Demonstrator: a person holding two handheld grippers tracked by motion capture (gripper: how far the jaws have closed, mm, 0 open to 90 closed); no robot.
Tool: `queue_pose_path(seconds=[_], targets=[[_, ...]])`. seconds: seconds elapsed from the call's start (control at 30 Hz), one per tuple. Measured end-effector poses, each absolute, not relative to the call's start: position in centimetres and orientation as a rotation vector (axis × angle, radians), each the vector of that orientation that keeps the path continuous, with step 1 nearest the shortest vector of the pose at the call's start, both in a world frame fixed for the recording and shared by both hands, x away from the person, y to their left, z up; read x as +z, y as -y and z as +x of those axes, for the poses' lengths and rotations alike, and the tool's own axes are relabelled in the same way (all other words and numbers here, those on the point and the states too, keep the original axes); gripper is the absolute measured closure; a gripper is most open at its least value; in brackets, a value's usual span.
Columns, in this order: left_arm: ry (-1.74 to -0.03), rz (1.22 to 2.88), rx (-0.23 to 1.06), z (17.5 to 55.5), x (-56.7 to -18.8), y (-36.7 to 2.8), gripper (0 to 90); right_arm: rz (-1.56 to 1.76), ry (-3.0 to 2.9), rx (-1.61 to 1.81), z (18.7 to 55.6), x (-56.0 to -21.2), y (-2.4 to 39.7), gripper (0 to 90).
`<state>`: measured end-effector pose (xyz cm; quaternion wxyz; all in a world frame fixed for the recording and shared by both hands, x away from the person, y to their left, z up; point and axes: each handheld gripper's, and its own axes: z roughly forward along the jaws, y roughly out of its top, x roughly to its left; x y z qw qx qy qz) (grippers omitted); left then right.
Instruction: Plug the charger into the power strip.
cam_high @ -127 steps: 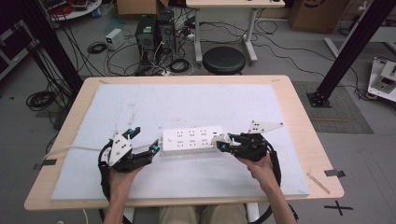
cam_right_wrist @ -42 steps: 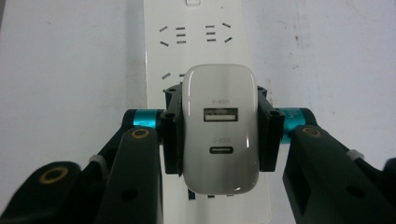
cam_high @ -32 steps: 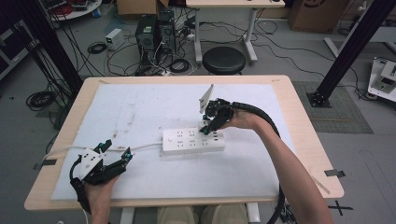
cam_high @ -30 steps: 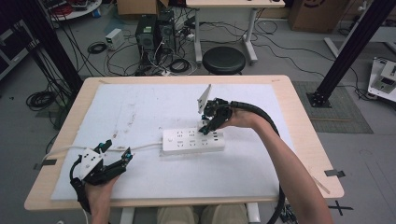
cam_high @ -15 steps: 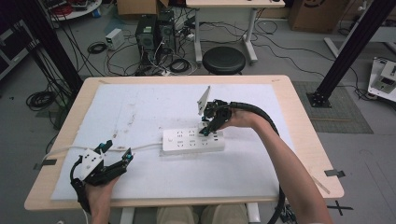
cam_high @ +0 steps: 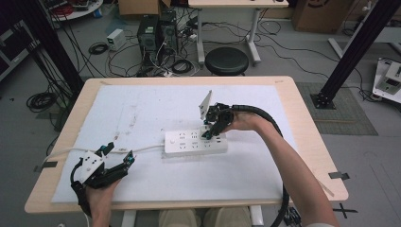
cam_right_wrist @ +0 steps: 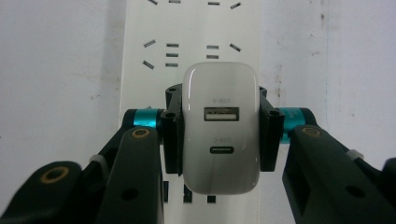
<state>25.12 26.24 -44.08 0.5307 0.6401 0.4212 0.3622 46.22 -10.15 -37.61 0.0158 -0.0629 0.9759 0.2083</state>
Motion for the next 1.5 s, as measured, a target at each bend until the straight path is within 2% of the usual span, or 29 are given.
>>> queue_pose_path(seconds=[0.7,1.5], targets=[[-1.005,1.559,0.867,25.4,-44.2,-25.8,24.5,-0.166,-3.060,0.605,46.4,-37.7,9.5,63.7],[-0.999,1.563,0.863,25.2,-44.2,-25.7,24.6,-0.127,-3.050,0.739,46.6,-38.8,10.4,63.7]])
